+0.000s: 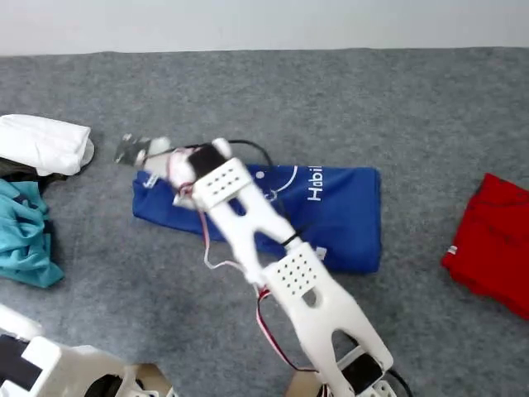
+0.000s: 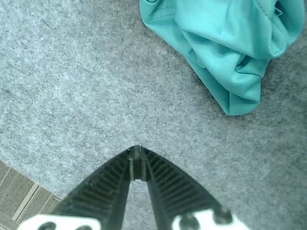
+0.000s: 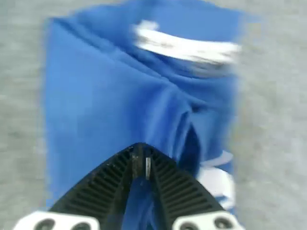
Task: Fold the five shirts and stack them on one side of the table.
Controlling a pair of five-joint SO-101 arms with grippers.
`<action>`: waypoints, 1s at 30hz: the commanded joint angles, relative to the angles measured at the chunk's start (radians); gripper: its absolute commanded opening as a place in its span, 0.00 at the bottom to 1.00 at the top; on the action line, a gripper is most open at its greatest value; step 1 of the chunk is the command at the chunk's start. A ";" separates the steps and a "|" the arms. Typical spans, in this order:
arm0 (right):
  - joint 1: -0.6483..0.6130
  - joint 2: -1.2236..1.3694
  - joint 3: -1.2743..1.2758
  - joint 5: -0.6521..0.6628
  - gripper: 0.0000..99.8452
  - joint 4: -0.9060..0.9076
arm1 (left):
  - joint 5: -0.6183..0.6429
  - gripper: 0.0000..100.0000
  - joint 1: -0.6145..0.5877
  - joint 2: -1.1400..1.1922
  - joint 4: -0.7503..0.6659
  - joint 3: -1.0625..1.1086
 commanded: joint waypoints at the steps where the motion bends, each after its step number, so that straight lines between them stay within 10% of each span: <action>1: 0.084 0.002 -0.052 0.009 0.02 -0.067 | -0.003 0.00 0.009 -0.048 -0.018 -0.004; 30: -0.168 0.051 -0.098 0.031 0.01 0.133 | -0.002 0.00 0.023 -0.048 -0.020 -0.001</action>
